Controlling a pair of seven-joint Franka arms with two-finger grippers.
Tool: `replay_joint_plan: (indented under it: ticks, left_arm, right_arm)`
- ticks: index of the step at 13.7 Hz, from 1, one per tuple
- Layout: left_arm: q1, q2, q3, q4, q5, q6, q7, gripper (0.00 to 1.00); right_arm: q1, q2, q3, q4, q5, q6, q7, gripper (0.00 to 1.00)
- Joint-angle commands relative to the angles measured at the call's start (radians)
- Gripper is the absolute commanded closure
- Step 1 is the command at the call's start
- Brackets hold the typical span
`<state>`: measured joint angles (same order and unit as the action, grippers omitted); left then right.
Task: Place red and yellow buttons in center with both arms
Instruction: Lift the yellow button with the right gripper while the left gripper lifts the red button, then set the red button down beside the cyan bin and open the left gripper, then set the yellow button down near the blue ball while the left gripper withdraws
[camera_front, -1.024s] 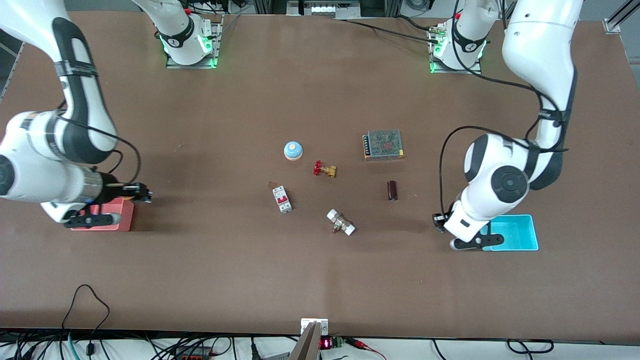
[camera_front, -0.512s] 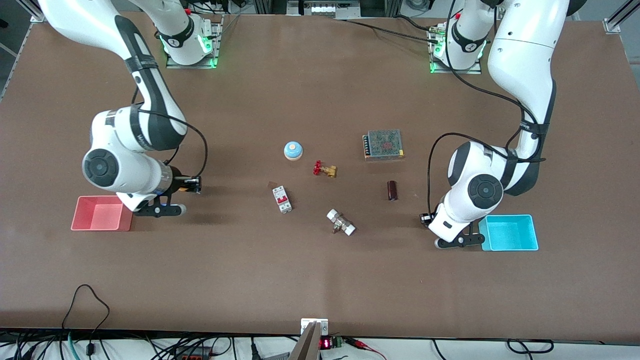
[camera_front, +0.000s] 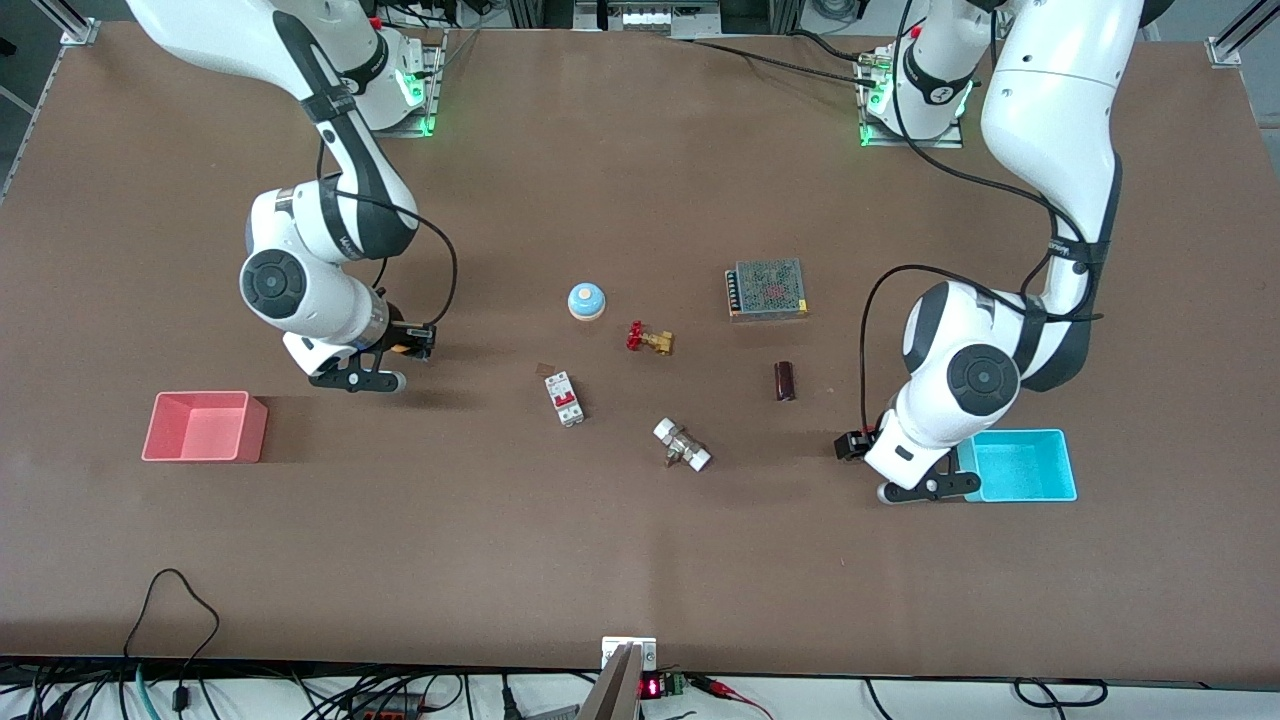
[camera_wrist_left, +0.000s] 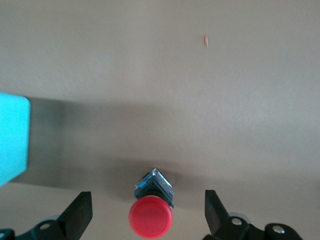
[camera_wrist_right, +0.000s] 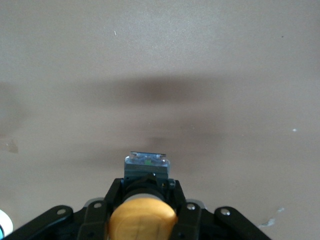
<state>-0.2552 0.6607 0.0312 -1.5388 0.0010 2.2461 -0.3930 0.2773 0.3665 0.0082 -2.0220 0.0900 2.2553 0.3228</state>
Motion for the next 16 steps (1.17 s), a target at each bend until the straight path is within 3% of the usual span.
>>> replay_joint_plan:
  ticks: [1, 6, 10, 12, 13, 14, 15, 16]
  left_arm:
    - [0.023, -0.09, 0.009, -0.026, 0.0, -0.028, 0.02, 0.0]
    - [0.117, -0.235, 0.009, -0.032, 0.001, -0.209, 0.244, 0.0]
    - [0.195, -0.364, 0.007, -0.081, 0.001, -0.252, 0.394, 0.0]
    - [0.221, -0.424, 0.007, -0.096, 0.001, -0.275, 0.453, 0.0]
    - [0.226, -0.449, 0.006, -0.099, 0.001, -0.29, 0.47, 0.0]
    - [0.231, -0.473, 0.006, -0.102, 0.001, -0.304, 0.482, 0.0]
    - [0.231, -0.505, 0.006, -0.119, 0.001, -0.31, 0.483, 0.0]
    - [0.231, -0.545, 0.001, -0.153, 0.001, -0.309, 0.485, 0.0]
  right_arm:
    - [-0.004, -0.003, -0.013, -0.027, -0.006, 0.042, 0.015, 0.79]
    - [0.005, 0.083, -0.011, -0.015, -0.036, 0.121, 0.004, 0.79]
    - [0.003, 0.1, -0.011, -0.014, -0.081, 0.119, 0.004, 0.78]
    - [0.005, 0.111, -0.011, -0.008, -0.081, 0.121, 0.004, 0.71]
    - [0.005, 0.114, -0.011, -0.006, -0.081, 0.119, 0.004, 0.55]
    - [0.005, 0.114, -0.011, -0.001, -0.082, 0.119, 0.004, 0.12]
    - [0.005, 0.114, -0.011, 0.005, -0.088, 0.116, 0.004, 0.0]
    - [0.008, 0.109, -0.011, 0.017, -0.088, 0.112, 0.009, 0.0]
